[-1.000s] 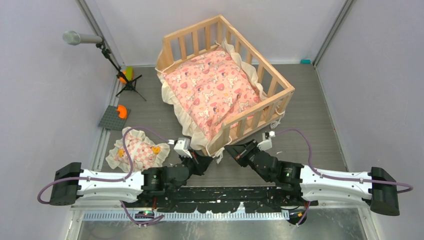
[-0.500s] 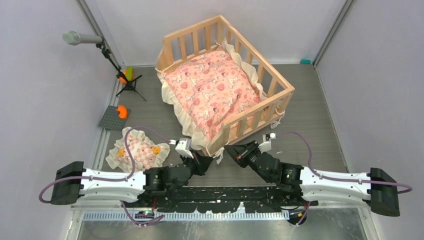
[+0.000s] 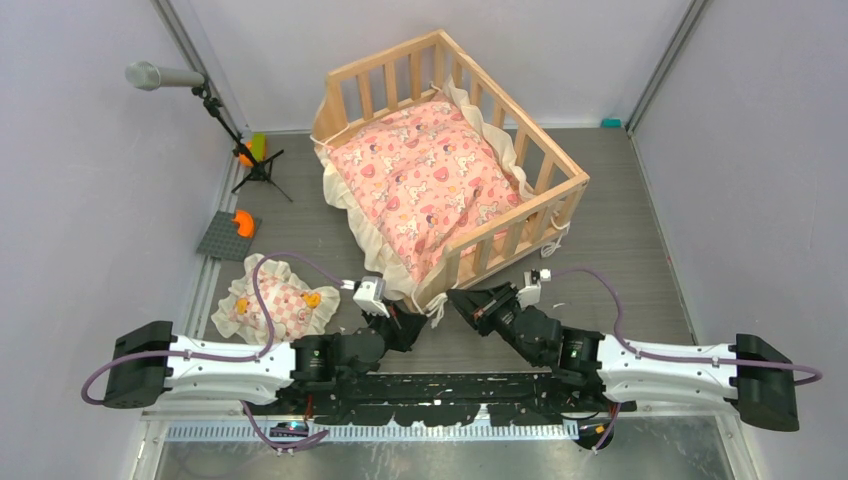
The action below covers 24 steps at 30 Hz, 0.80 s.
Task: Set up the pet bed
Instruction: Tie the ropes to the bed frame.
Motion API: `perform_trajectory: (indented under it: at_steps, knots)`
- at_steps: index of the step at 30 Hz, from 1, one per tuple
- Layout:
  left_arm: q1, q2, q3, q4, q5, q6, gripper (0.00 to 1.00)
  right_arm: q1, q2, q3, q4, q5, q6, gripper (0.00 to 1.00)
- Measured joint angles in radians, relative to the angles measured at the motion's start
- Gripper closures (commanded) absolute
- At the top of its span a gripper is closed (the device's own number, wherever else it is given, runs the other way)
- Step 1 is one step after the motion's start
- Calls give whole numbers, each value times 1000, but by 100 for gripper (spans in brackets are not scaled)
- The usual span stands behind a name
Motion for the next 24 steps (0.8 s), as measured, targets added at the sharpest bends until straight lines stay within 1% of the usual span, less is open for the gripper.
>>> perform_trajectory:
  at_steps: [10, 15, 24]
  knots:
    - [0, 11, 3, 10, 11, 7, 100, 0, 59, -2, 8, 56, 62, 100]
    - [0, 27, 5, 24, 33, 11, 100, 0, 79, -2, 2, 68, 65, 100]
    - [0, 30, 19, 57, 54, 26, 100, 0, 89, 45, -117, 71, -3, 100]
